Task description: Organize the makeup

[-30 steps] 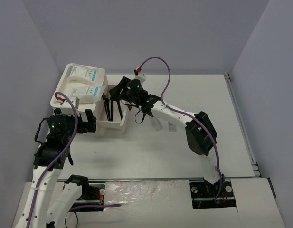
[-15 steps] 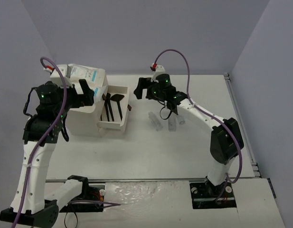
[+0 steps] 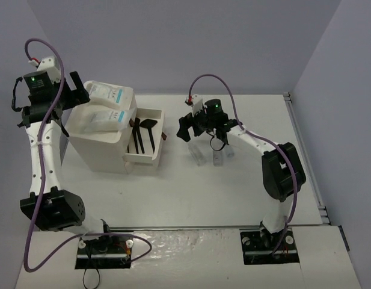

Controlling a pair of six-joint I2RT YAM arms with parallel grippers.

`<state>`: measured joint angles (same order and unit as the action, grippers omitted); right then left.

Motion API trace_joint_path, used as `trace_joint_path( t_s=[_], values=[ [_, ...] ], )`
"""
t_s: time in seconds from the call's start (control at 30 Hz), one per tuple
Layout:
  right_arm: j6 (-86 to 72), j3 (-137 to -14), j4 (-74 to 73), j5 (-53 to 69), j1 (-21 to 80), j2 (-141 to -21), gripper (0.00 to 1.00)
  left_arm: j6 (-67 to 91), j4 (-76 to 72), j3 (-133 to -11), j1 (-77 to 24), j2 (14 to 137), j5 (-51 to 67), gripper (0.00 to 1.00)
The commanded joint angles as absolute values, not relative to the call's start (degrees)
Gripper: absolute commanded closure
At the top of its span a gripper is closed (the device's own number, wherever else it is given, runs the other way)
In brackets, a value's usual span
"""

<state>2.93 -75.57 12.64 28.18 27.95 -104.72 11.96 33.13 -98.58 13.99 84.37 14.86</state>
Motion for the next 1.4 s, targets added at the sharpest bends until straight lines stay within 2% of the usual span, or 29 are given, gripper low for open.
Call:
trace_joint_path(
  t_s=[0.0, 0.33, 0.7, 1.23, 1.3, 1.37],
  values=[
    [12.38, -79.86, 14.97, 39.72, 27.99, -108.07, 0.05, 7.74, 29.52, -102.96, 16.27, 86.96, 22.86, 0.03],
    [16.87, -85.8, 13.97, 46.13, 30.83, -114.12, 0.05, 5.47, 30.47, -101.88, 16.7, 93.69, 27.01, 0.03],
    [17.25, -98.8, 13.54, 46.14, 37.0, -123.21, 0.06, 9.0, 26.18, -95.66, 15.79, 92.84, 30.6, 0.03],
    [17.67, -110.51, 14.75, 47.39, 40.61, -129.37, 0.1, 8.56, 26.39, -94.71, 13.62, 92.81, 33.7, 0.03],
    [18.57, -108.93, 14.76, 47.15, 40.53, -128.32, 0.14, 6.24, 28.29, -95.59, 13.7, 92.89, 34.07, 0.03],
    [19.4, -107.64, 14.77, 46.36, 40.39, -126.94, 0.2, 4.66, 28.78, -95.62, 13.71, 92.99, 34.36, 0.08]
  ],
)
